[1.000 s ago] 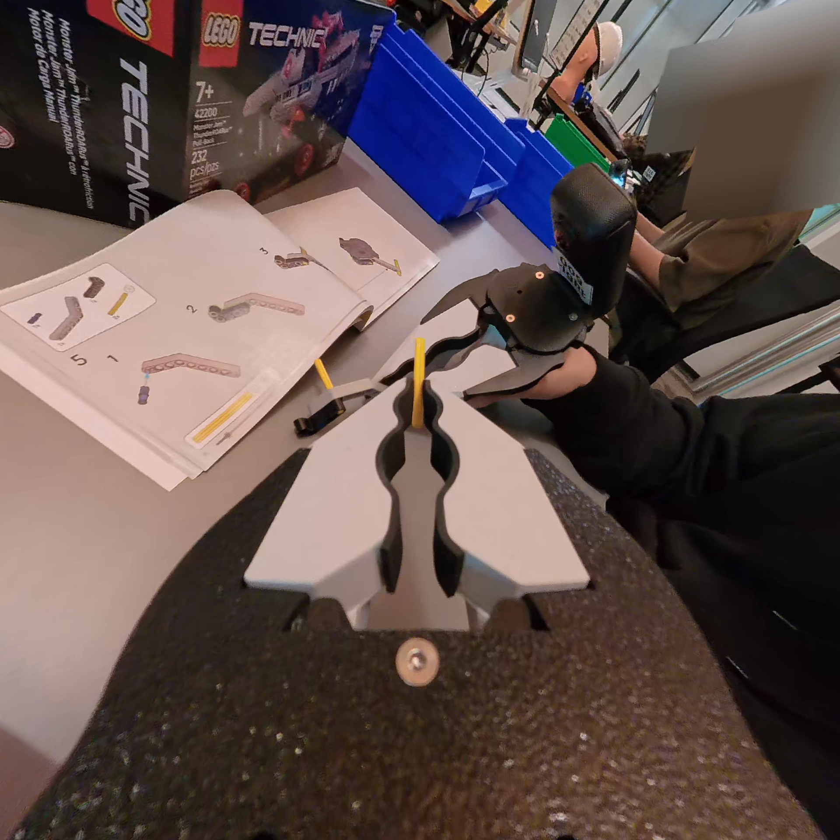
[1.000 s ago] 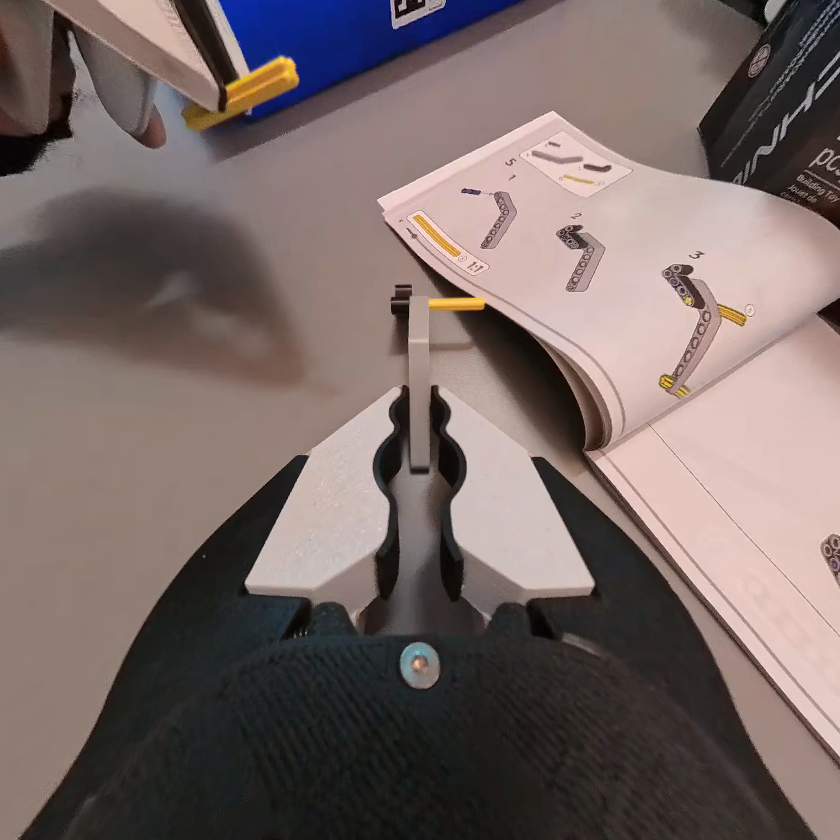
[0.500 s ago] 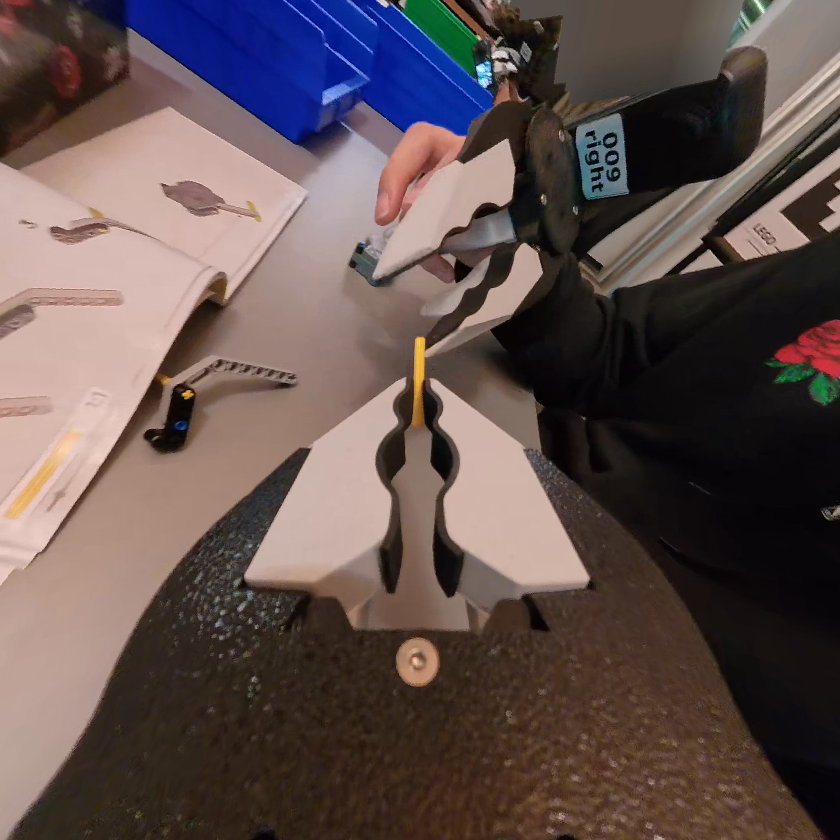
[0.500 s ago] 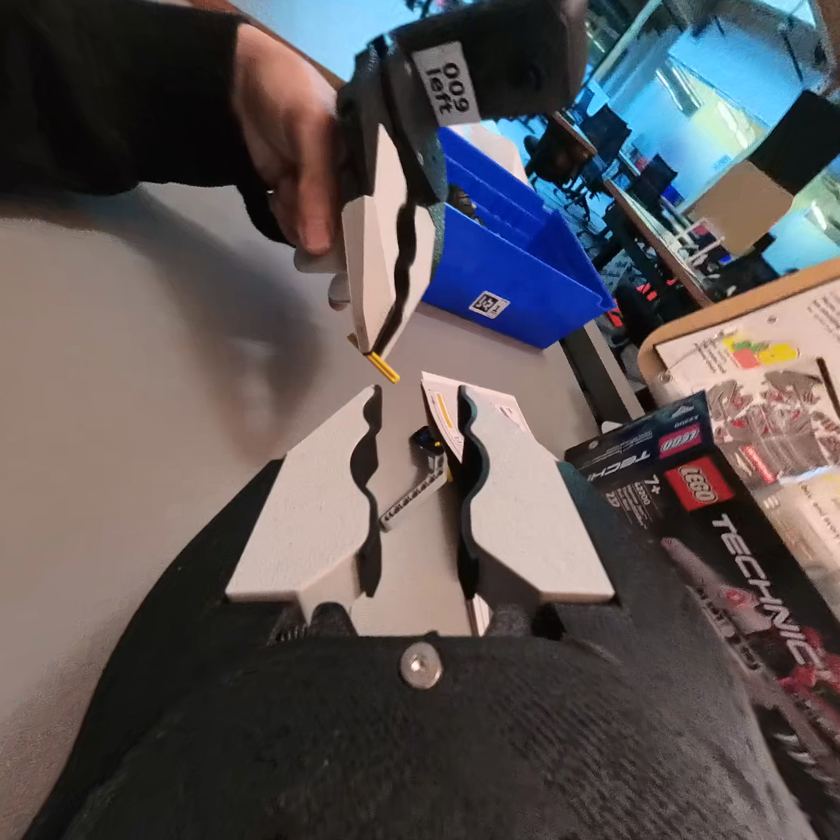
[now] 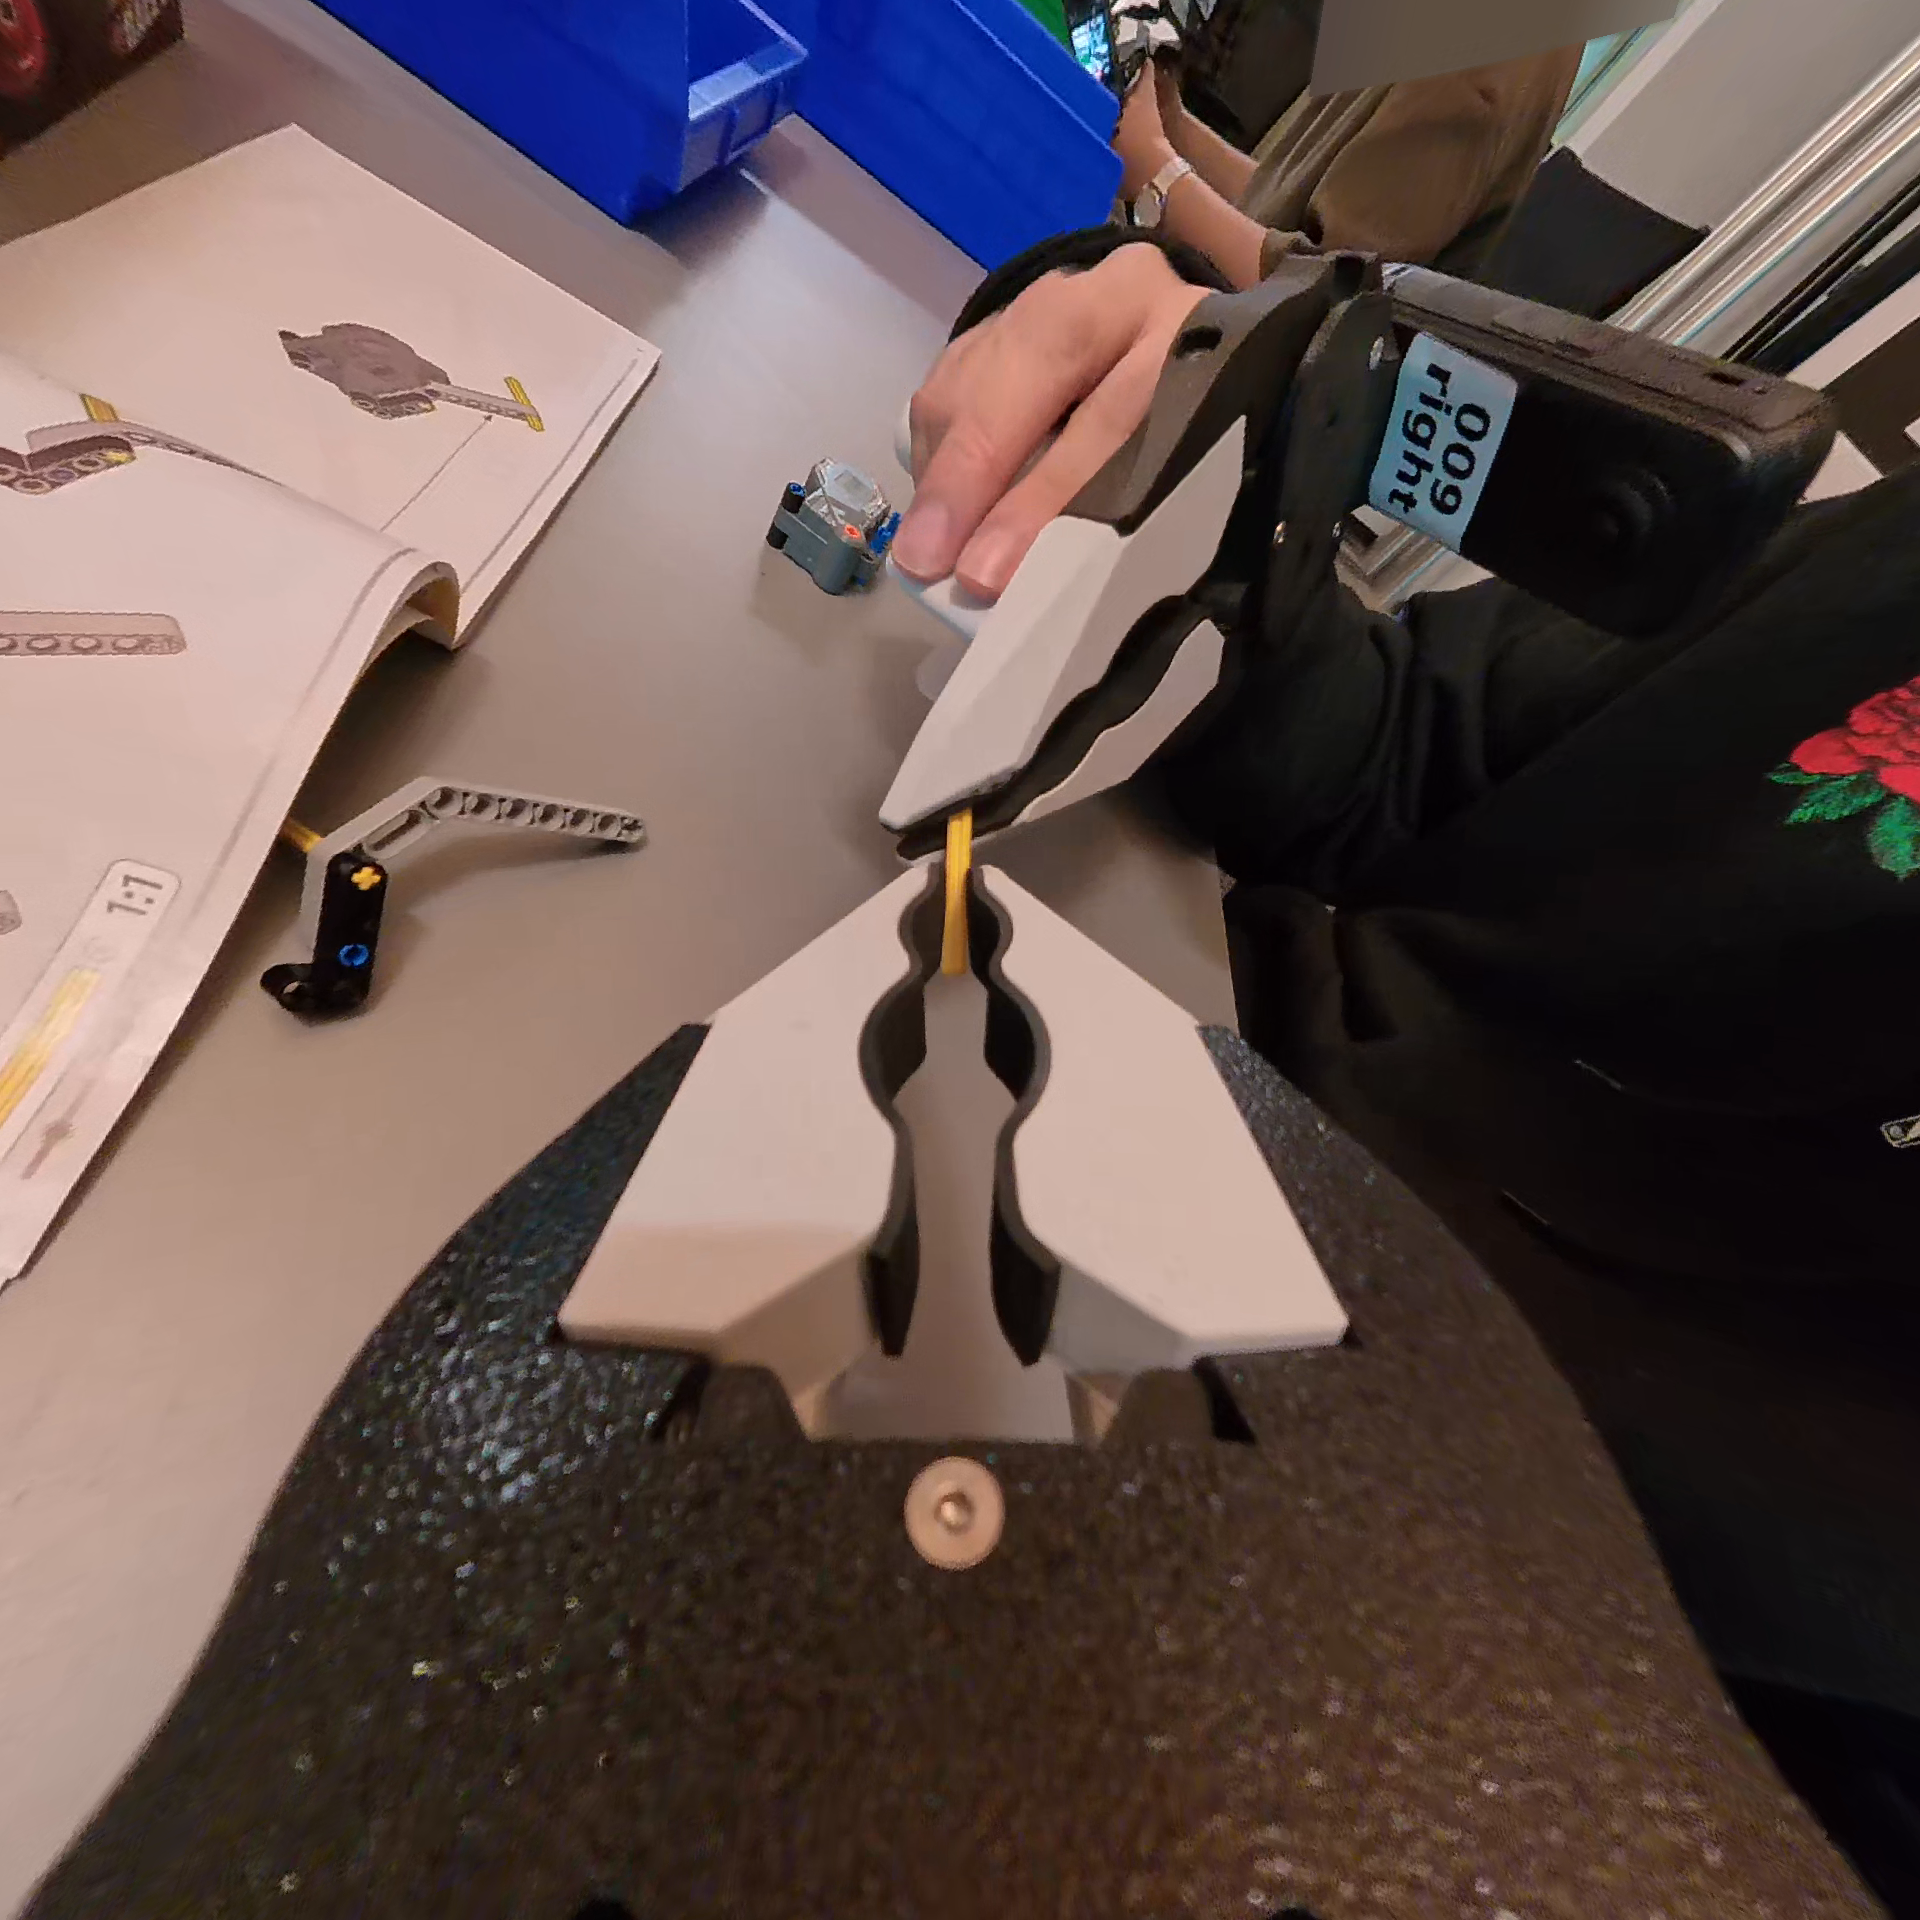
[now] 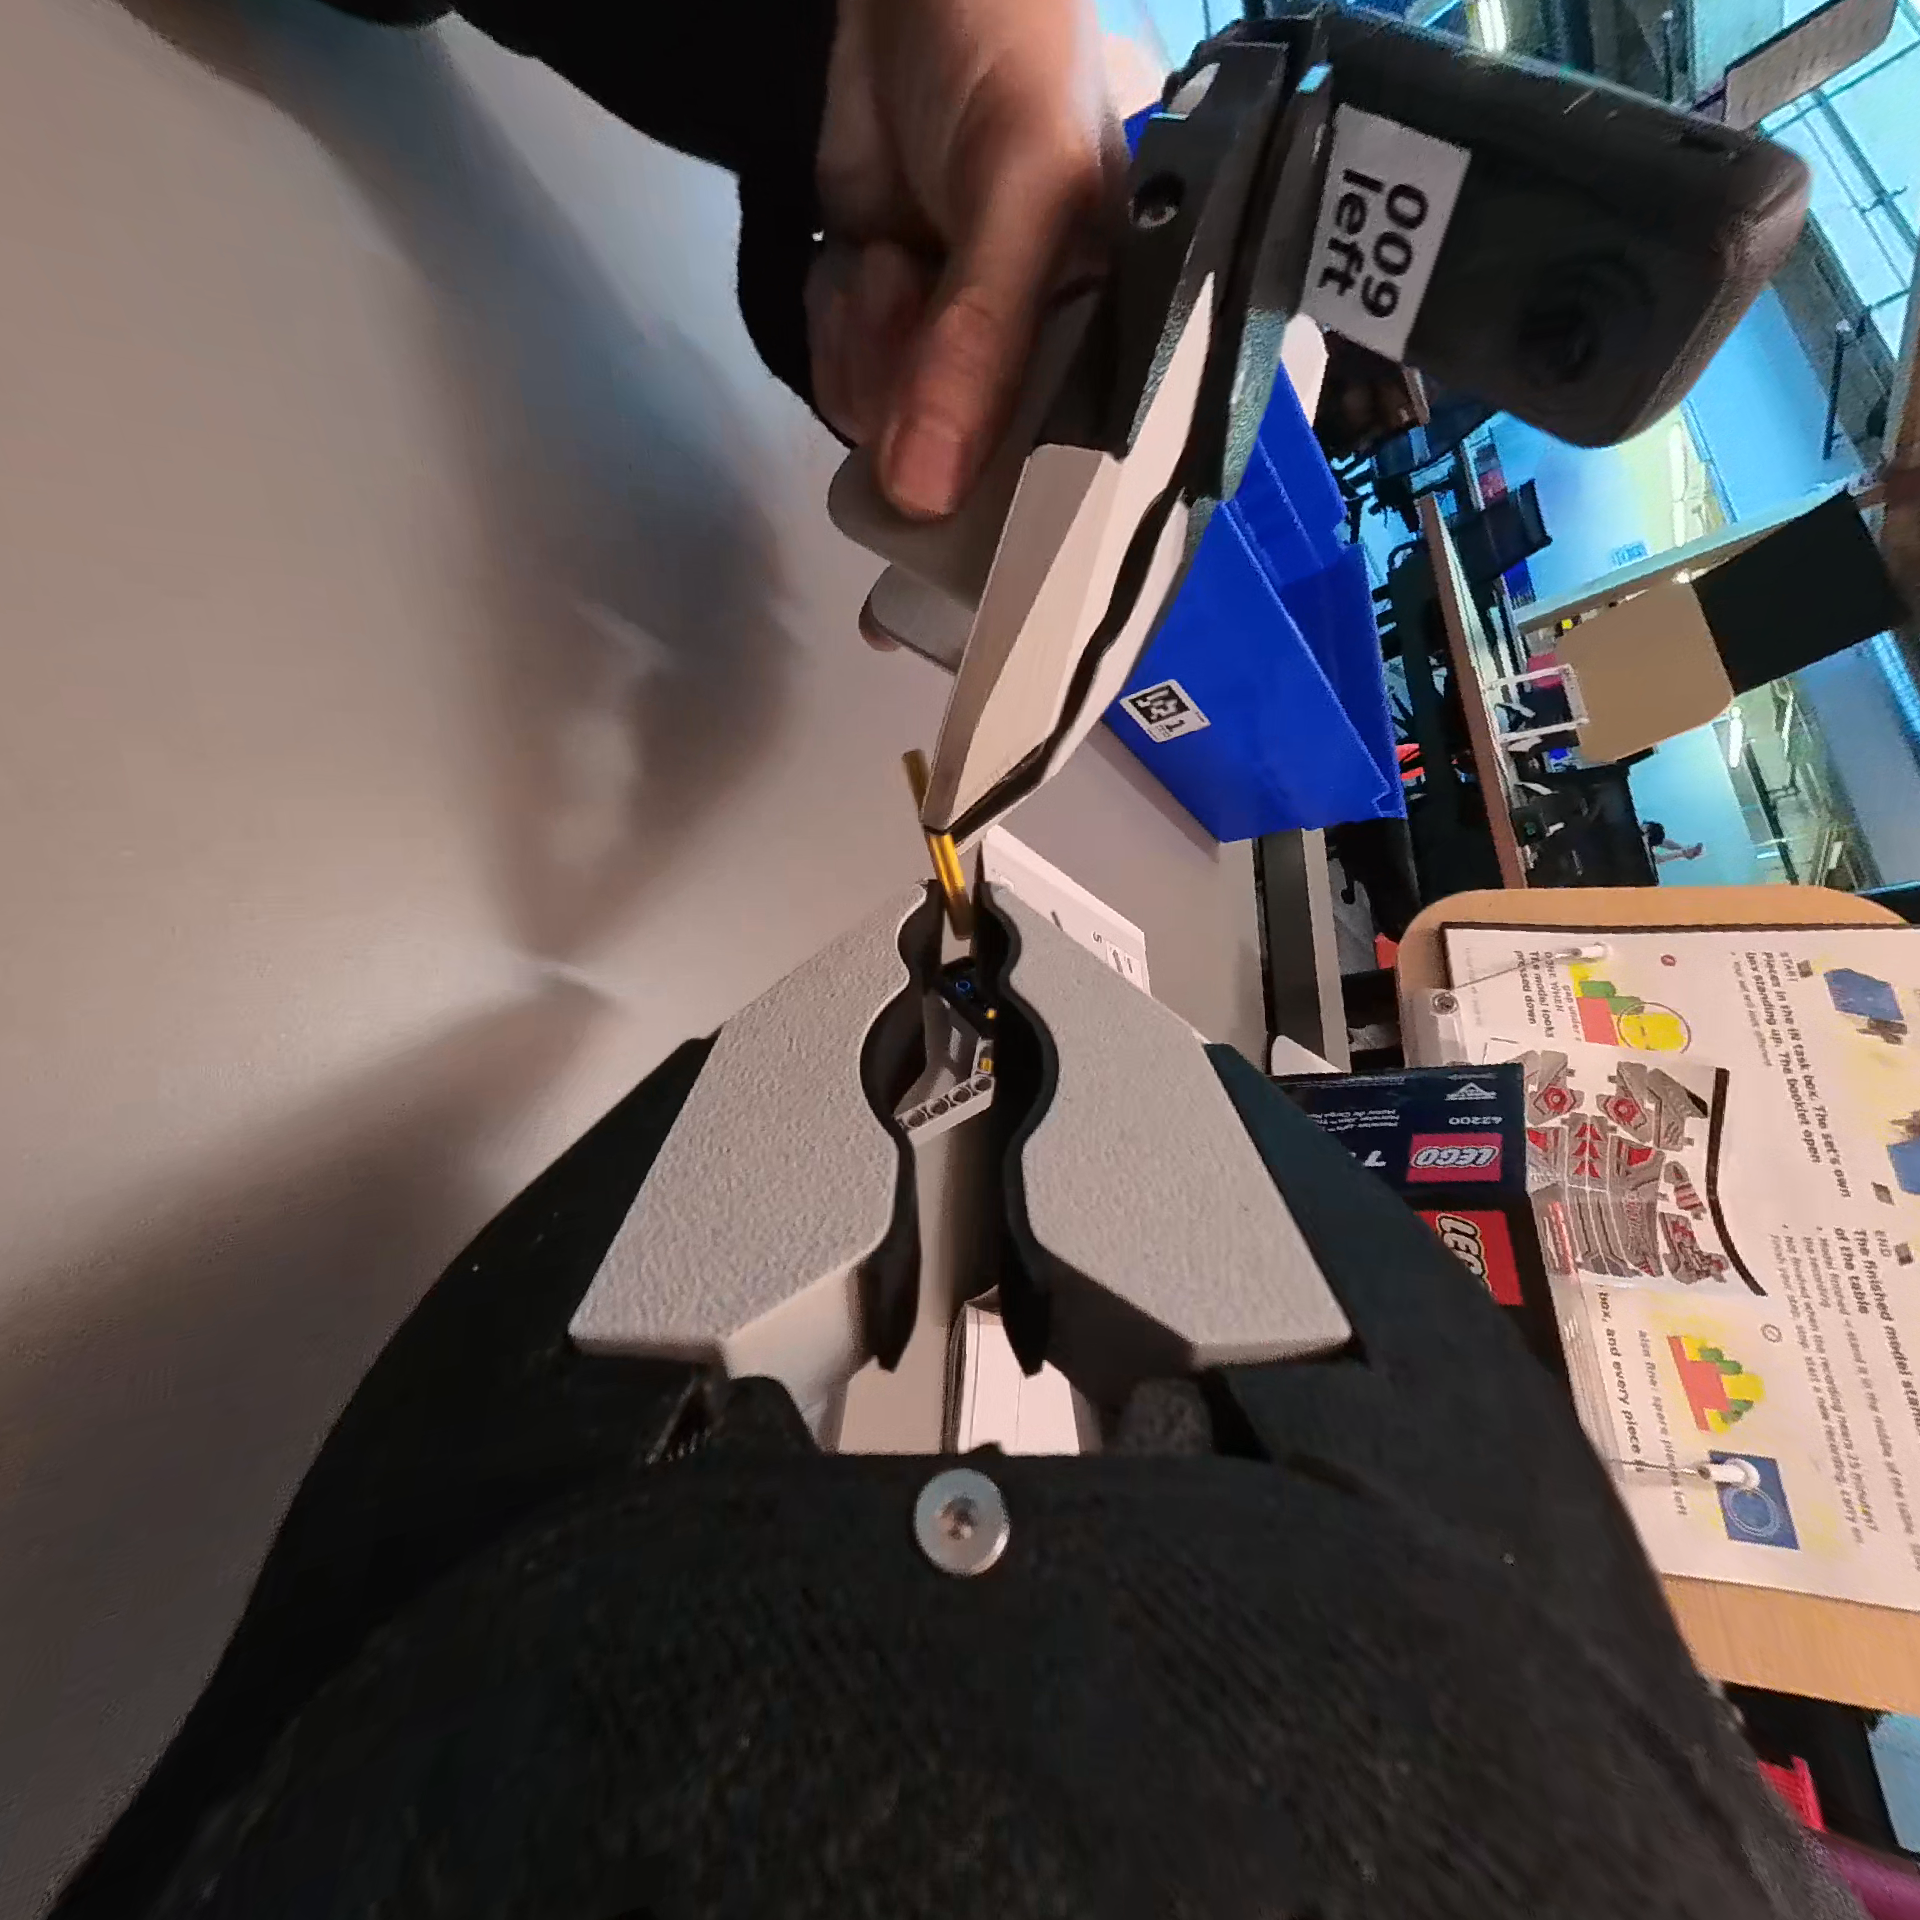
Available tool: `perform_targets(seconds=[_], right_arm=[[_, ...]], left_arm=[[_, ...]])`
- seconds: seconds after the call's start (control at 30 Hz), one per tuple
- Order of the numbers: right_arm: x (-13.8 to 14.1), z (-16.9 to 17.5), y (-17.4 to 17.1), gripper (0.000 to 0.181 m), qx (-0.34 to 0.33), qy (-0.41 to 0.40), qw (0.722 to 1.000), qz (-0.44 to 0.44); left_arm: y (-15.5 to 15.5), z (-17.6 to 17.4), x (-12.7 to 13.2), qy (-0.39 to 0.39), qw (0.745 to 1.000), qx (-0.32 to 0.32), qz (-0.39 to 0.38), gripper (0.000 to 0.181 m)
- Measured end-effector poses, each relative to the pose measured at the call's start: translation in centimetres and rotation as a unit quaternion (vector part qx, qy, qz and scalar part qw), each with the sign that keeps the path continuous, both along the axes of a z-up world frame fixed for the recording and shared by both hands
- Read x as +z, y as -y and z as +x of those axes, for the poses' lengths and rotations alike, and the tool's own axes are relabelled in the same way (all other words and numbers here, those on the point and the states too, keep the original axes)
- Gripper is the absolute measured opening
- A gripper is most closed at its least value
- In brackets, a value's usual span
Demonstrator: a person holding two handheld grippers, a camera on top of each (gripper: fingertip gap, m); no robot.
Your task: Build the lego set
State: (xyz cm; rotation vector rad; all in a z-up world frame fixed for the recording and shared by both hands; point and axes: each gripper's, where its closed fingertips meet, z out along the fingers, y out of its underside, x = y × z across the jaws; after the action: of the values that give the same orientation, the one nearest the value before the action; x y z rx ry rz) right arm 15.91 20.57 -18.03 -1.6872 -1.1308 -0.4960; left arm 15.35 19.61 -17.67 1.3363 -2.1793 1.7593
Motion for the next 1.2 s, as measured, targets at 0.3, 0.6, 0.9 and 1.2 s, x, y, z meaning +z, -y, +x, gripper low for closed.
perform_targets(seconds=[0.3,0.6,0.9,1.2], right_arm=[[-0.9,-0.3,0.0,0.001,0.002,0.032,0.999,-0.019],[-1.5,-0.7,0.3,0.001,0.005,0.05,0.998,-0.043],[-1.4,0.5,-0.1,0.003,-0.029,0.031,0.998,-0.041],[-4.3,6.8,-0.8,0.042,-0.246,-0.341,0.893,-0.16]], left_arm=[[0.0,-0.6,-0.6,0.015,0.999,-0.012,0.04,0.007],[0.3,-0.8,-1.7,0.002,0.997,-0.023,0.071,0.002],[-0.2,0.2,-1.9,-0.005,0.997,0.005,0.082,0.002],[-3.6,1.5,-2.4,-0.019,0.994,0.085,0.07,0.002]])
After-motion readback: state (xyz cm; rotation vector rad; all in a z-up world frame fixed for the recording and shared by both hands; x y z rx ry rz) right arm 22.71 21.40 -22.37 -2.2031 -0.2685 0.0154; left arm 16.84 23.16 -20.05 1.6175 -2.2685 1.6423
